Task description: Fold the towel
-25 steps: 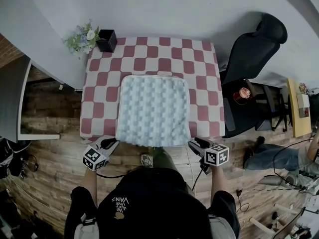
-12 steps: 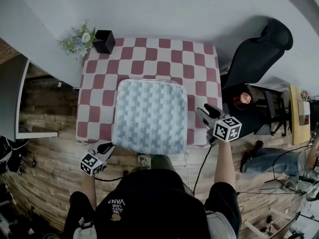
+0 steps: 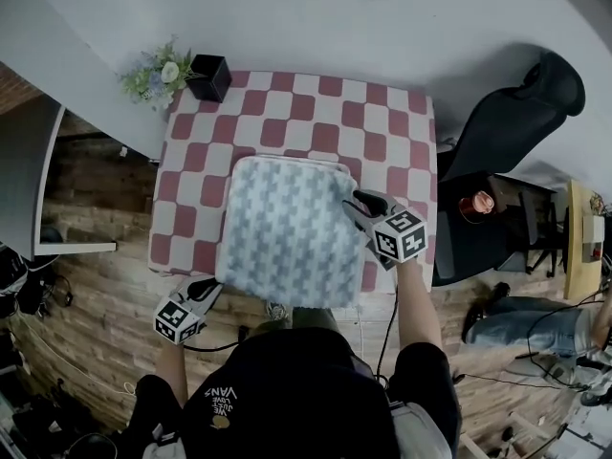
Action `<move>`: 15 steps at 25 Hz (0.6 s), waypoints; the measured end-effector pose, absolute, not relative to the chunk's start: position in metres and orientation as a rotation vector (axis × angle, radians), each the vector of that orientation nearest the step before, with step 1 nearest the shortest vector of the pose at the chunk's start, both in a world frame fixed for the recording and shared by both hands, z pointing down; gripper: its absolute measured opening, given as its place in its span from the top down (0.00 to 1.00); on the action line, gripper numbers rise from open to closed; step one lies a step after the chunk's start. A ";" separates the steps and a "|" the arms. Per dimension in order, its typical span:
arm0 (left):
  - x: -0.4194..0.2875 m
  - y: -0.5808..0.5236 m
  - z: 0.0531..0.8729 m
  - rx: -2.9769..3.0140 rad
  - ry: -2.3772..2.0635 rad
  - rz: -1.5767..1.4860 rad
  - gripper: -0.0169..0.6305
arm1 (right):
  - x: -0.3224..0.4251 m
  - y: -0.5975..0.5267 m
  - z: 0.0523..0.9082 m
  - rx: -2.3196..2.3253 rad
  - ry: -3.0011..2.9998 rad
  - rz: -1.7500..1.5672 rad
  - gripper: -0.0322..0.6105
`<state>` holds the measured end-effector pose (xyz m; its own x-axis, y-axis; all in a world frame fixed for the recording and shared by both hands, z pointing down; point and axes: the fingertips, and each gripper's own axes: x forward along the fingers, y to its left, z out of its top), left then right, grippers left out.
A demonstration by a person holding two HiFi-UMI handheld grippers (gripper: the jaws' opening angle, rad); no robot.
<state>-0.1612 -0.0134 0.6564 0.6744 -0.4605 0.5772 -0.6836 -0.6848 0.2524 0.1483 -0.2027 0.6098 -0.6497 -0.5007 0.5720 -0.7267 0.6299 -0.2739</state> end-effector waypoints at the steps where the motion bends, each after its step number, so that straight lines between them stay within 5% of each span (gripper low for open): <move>1: -0.161 -0.014 0.656 2.433 -0.892 0.665 0.93 | 0.144 -0.200 0.612 0.938 -2.401 0.665 0.72; 5: -0.158 -0.015 0.656 2.427 -0.906 0.653 0.93 | 0.126 -0.190 0.606 0.864 -2.429 0.589 0.83; 15: -0.158 -0.016 0.656 2.417 -0.936 0.632 0.93 | 0.148 -0.216 0.616 1.044 -2.345 0.593 0.81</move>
